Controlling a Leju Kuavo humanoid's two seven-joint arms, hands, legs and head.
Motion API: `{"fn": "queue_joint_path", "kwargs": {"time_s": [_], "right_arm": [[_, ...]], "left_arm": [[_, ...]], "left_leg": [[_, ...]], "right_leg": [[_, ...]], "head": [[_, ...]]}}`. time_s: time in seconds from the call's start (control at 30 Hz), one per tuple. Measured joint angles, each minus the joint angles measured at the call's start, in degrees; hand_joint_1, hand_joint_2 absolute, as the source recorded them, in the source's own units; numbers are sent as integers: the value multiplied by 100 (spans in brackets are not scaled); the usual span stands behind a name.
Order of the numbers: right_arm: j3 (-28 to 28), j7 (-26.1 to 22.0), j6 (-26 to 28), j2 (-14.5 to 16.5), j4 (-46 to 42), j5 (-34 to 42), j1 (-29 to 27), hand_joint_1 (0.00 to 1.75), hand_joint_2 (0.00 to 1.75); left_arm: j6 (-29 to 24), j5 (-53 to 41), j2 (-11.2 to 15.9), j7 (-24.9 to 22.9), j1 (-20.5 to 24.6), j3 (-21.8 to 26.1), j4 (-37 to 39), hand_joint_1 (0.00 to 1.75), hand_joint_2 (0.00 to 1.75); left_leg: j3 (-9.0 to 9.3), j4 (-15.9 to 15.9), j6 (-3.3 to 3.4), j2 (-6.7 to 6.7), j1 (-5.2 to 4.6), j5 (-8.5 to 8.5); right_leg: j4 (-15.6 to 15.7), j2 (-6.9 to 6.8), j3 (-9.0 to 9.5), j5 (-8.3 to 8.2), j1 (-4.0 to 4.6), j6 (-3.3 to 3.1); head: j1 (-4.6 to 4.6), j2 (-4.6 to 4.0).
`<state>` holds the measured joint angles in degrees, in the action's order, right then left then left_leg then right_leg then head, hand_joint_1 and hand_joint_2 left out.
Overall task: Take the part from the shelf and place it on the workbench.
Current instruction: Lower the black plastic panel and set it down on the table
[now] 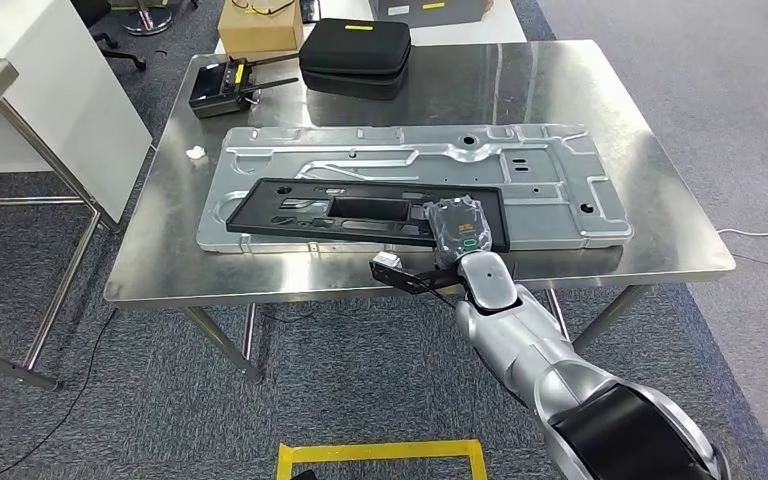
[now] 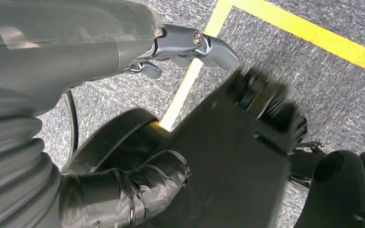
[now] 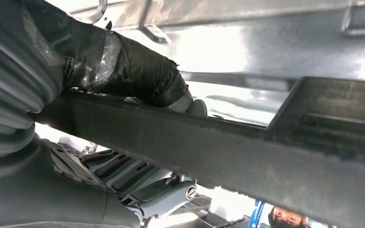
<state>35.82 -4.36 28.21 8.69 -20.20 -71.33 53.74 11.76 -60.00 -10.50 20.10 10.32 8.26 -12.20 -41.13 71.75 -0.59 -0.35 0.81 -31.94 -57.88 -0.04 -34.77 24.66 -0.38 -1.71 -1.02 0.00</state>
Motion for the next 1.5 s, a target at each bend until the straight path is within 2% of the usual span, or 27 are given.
{"fn": "queue_joint_path", "kwargs": {"time_s": [0.03,0.07,0.1,0.17,0.2,0.27,0.37,0.43,0.5,0.53,0.57,0.6,0.63,0.7,0.77,0.83,0.9,0.93,1.03,1.07,1.1,1.13,1.2,1.27,1.4,1.43,1.5], "right_arm": [[0,-4,-12,5,6,5,-12,175,175],[0,-12,-32,9,14,17,-22,175,175],[0,-21,-57,14,20,30,-30,175,175],[0,-37,-95,22,26,61,-34,175,175],[0,-39,-99,25,26,73,-34,175,175],[0,-37,-94,28,27,93,-37,175,175],[0,-30,-89,28,27,104,-40,175,175],[0,-27,-89,27,27,104,-36,175,175],[0,-26,-89,27,33,107,-43,175,175],[0,-26,-88,26,38,110,-53,131,175],[0,-25,-87,25,44,114,-62,87,175],[0,-25,-84,24,47,119,-66,44,175],[0,-25,-80,23,46,122,-62,0,175],[0,-26,-65,22,43,126,-33,0,175],[0,-26,-46,22,42,128,-3,0,175],[0,-25,-30,20,42,134,2,0,175],[0,-25,-12,18,40,139,6,0,175],[0,-25,-4,18,40,140,12,0,175],[0,-25,5,18,41,141,-4,0,175],[0,-25,5,18,42,141,-19,0,175],[0,-25,5,18,42,141,-30,0,175],[0,-25,7,18,42,142,-36,0,175],[0,-25,12,18,40,146,-35,0,175],[0,-20,18,17,40,157,-35,0,175],[0,-14,22,16,40,172,-37,0,175],[0,-13,22,16,40,176,-35,0,175],[0,-10,23,16,40,187,-42,0,175]], "left_arm": [[1,0,2,-1,-4,0,0,0,175],[2,0,4,-1,-7,0,0,0,175],[4,0,6,-1,-6,0,0,0,175],[10,1,9,1,2,0,0,0,175],[14,2,10,2,7,0,0,0,175],[19,2,9,4,8,1,0,0,175],[20,2,9,6,5,2,0,0,175],[20,2,9,9,13,2,0,0,175],[20,3,10,13,13,2,0,0,175],[20,3,11,15,9,2,0,0,175],[19,3,13,16,7,2,0,0,175],[18,2,13,20,6,2,0,0,175],[13,-1,13,25,8,2,0,0,175],[-6,-7,9,41,13,2,0,0,175],[-24,-2,5,49,17,2,0,0,87],[-30,22,5,50,20,2,0,0,0],[-27,49,6,49,23,3,0,0,0],[-24,57,7,49,25,4,0,0,0],[-22,59,7,45,18,4,0,0,0],[-22,59,8,42,11,4,0,0,0],[-22,59,9,39,7,4,0,0,0],[-22,59,11,38,7,4,0,0,0],[-32,56,12,38,16,4,0,0,0],[-46,53,9,40,21,4,0,0,0],[-52,52,5,43,12,4,0,0,0],[-52,52,4,44,14,4,0,0,0],[-52,52,2,46,16,4,0,0,0]], "left_leg": [[-124,255,-12,1,2,-61],[-152,299,-20,2,5,-9],[-68,117,-24,3,10,145],[303,-639,-25,7,24,517],[456,-951,-9,4,26,617],[569,-1196,37,-4,12,634],[575,-1237,139,-5,11,662],[584,-1264,200,1,30,681],[580,-1264,226,4,28,680],[579,-1263,229,4,27,678],[581,-1262,231,2,26,677],[586,-1262,231,-2,26,674],[595,-1262,227,-7,25,671],[600,-1260,209,-13,17,661],[580,-1260,172,-9,6,664],[580,-1279,115,-2,-2,674],[556,-1185,59,4,-2,579],[476,-986,37,5,-2,448],[-12,83,-8,5,12,-45],[-113,290,-19,5,14,-81],[-110,280,-26,6,18,-5],[6,43,-28,8,23,165],[386,-725,-21,15,34,508],[585,-1144,22,12,33,609],[589,-1214,153,2,31,635],[593,-1232,185,5,40,651],[593,-1244,219,8,40,660]], "right_leg": [[-6,0,-1,3,3,-2],[-17,2,-1,10,3,0],[-35,4,-1,21,0,6],[-95,13,-8,64,1,43],[-136,20,-24,86,11,70],[-179,30,-56,104,35,124],[-238,25,-93,159,17,193],[-635,19,-271,413,-1,249],[-1373,15,-614,755,-11,292],[-1672,15,-764,843,-15,303],[-1796,14,-836,826,-18,302],[-1691,14,-796,696,-19,291],[-1370,15,-650,480,-17,267],[-574,15,-285,127,10,196],[-189,15,-113,55,49,149],[-134,18,-86,61,50,119],[-63,12,-41,28,14,63],[-30,6,-19,12,-5,33],[-26,-2,-11,8,0,-2],[-34,-2,-12,12,3,-3],[-49,0,-14,19,3,-1],[-69,3,-14,30,0,6],[-135,12,-28,71,10,48],[-191,19,-63,98,38,104],[-278,15,-114,162,29,205],[-441,14,-184,277,19,235],[-1084,10,-474,632,4,286]], "head": [[1,0],[1,0],[1,0],[2,0],[4,0],[9,0],[10,0],[12,0],[12,0],[13,0],[12,0],[13,0],[13,0],[13,0],[12,0],[11,0],[9,0],[9,0],[9,0],[9,0],[9,0],[9,0],[9,0],[14,0],[17,0],[17,0],[20,0]]}}
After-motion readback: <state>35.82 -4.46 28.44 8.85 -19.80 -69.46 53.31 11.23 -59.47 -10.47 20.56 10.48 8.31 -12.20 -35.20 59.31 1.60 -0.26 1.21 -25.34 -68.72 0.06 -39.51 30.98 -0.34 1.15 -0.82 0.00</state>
